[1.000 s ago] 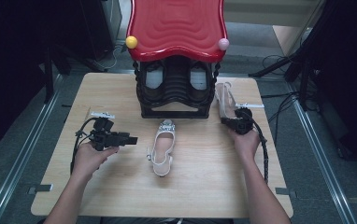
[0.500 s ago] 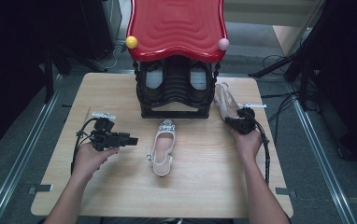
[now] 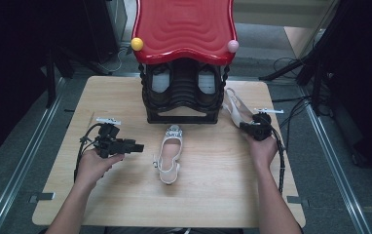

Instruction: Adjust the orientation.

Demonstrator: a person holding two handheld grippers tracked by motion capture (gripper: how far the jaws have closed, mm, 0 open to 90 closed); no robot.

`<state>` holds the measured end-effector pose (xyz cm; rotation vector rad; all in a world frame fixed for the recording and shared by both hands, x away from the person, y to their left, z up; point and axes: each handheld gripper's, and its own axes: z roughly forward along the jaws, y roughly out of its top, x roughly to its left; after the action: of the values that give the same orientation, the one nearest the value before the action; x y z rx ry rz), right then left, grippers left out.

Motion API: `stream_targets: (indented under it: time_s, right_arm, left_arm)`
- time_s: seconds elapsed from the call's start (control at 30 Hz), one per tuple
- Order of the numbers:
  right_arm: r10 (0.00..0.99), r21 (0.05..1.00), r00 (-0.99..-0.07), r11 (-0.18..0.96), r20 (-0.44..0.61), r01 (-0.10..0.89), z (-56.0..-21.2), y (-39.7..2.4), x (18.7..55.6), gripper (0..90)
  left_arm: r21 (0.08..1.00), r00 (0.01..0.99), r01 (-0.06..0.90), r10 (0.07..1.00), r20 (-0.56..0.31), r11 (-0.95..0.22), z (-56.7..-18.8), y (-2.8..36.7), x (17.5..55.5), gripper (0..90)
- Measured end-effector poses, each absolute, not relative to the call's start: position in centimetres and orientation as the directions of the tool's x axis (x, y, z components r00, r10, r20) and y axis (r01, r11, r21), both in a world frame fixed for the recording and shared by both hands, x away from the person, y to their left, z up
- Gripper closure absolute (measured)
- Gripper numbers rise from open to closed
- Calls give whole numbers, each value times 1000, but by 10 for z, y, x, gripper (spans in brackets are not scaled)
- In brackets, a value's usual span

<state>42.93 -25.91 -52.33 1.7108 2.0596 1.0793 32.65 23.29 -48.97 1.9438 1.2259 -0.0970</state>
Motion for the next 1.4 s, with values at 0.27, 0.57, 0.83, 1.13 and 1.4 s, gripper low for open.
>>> stream_targets:
  time_s: [0.27,0.57,0.83,1.13,1.4]
  right_arm:
    - [939,676,-226,-10,260,737,-523,-276,430,900]
    - [945,684,-208,-21,251,729,-523,-285,432,900]
    - [955,702,-169,-54,244,710,-521,-302,435,900]
    - [937,692,-205,-51,283,720,-511,-297,431,900]
    - [915,689,-291,20,280,724,-512,-261,434,900]
  left_arm:
    - [592,524,782,718,-457,-195,-490,232,326,414]
    - [591,528,782,718,-454,-201,-491,232,325,412]
    - [586,527,784,717,-455,-205,-492,231,324,410]
    - [585,529,784,716,-456,-207,-492,231,324,408]
    - [588,526,783,720,-453,-202,-492,233,321,408]
